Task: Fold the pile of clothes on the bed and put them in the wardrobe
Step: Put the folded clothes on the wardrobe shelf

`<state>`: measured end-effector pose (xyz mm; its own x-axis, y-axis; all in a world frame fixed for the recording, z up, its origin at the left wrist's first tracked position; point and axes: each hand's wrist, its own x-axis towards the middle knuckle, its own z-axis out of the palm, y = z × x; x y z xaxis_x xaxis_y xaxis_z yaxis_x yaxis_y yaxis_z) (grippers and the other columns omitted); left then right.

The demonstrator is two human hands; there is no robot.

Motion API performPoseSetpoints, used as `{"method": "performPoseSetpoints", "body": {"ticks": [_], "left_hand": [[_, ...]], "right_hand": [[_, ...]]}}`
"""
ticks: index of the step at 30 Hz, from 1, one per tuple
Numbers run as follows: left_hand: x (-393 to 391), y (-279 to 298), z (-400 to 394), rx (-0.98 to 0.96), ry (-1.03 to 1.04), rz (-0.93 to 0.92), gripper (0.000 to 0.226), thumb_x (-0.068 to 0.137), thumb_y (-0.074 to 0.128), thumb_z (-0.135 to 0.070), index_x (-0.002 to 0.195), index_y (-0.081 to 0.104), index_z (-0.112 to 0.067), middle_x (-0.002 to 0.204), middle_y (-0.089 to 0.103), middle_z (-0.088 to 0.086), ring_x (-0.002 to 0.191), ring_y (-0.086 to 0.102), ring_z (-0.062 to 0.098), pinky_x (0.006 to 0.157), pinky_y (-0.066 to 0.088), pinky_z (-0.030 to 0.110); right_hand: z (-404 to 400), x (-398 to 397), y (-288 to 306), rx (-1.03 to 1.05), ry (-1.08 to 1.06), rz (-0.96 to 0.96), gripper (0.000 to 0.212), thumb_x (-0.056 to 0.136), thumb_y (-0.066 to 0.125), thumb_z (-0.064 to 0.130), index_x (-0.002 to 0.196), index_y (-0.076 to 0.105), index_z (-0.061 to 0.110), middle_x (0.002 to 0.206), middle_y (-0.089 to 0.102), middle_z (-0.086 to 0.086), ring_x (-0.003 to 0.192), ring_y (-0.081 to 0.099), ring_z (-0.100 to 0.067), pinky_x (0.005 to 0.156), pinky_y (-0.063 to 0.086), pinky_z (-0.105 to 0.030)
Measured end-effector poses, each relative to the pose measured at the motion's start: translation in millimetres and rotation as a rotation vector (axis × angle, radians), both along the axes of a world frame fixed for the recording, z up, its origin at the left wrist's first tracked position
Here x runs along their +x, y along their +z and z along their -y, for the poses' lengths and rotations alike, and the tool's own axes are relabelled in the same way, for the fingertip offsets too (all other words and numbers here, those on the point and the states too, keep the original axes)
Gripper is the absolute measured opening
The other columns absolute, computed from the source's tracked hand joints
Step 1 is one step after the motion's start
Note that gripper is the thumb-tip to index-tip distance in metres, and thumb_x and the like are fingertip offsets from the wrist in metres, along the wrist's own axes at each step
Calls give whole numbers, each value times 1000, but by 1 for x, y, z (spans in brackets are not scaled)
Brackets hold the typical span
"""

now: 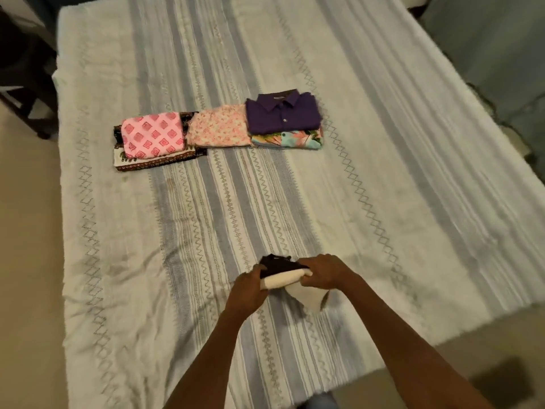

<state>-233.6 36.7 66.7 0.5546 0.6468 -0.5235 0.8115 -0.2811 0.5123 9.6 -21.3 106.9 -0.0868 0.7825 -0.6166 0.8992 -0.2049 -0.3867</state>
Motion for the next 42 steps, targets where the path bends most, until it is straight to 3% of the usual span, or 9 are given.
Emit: {"method": "performPoseSetpoints", "body": {"ticks": [7, 11, 17, 22, 26, 29, 31, 37, 42], "left_hand": [[50, 62, 51, 2, -477, 121, 77, 73, 43, -71, 122, 60, -14, 111, 64, 8, 97, 63, 28, 78, 47, 36], [111, 103, 87, 56, -741, 116, 51, 85, 63, -54, 123, 55, -20, 117, 57, 4, 102, 61, 27, 79, 47, 38], [226, 156, 184, 295, -1102, 217, 42, 91, 59, -46, 126, 50, -25, 116, 66, -1, 101, 65, 27, 74, 47, 36], [317, 201, 305, 460, -1335, 410, 42, 92, 57, -44, 131, 50, -30, 117, 67, -4, 103, 66, 25, 74, 49, 36], [377, 221, 424, 534, -1498, 572, 44, 91, 58, -39, 134, 51, -30, 121, 67, 1, 105, 65, 29, 85, 50, 40], [410, 226, 512, 627, -1643, 669, 45, 90, 58, -40, 133, 54, -31, 128, 65, 0, 121, 57, 28, 103, 37, 48], [425, 226, 563, 719, -1747, 697, 44, 90, 56, -41, 132, 55, -30, 127, 66, -3, 122, 54, 29, 100, 34, 47], [444, 203, 659, 889, -1959, 538, 36, 95, 50, -34, 130, 59, -33, 113, 72, -6, 113, 51, 27, 93, 32, 40], [466, 153, 684, 723, -2120, 341, 38, 97, 52, -35, 134, 55, -40, 123, 68, -5, 109, 65, 24, 83, 48, 36]], "right_hand": [[165, 21, 57, 30, -396, 98, 49, 88, 61, 42, 133, 48, 28, 109, 70, -3, 88, 66, -23, 64, 37, -28], [253, 28, 85, 135, -669, 151, 47, 86, 62, 38, 132, 52, 30, 125, 60, 6, 101, 63, -21, 69, 45, -32], [390, 44, 134, 305, -1107, 273, 54, 84, 58, 43, 136, 53, 33, 134, 61, 6, 114, 62, -22, 89, 50, -37], [523, 52, 173, 463, -1414, 494, 52, 80, 61, 44, 131, 58, 35, 124, 68, 5, 104, 67, -24, 81, 52, -33], [625, 47, 199, 453, -1632, 621, 51, 79, 68, 36, 129, 58, 37, 124, 67, 12, 102, 67, -21, 78, 49, -29], [692, 38, 204, 445, -1795, 639, 52, 76, 62, 41, 127, 57, 39, 122, 67, 15, 102, 67, -21, 80, 50, -32], [728, 31, 200, 419, -1886, 634, 50, 78, 61, 40, 128, 56, 39, 122, 67, 13, 104, 66, -23, 83, 50, -34], [777, 12, 158, 263, -2040, 465, 53, 91, 57, 36, 142, 45, 29, 131, 63, -4, 114, 61, -33, 90, 48, -39], [772, 10, 103, 135, -2135, 341, 45, 96, 49, 37, 139, 44, 25, 125, 64, -8, 110, 61, -35, 86, 46, -39]]}}
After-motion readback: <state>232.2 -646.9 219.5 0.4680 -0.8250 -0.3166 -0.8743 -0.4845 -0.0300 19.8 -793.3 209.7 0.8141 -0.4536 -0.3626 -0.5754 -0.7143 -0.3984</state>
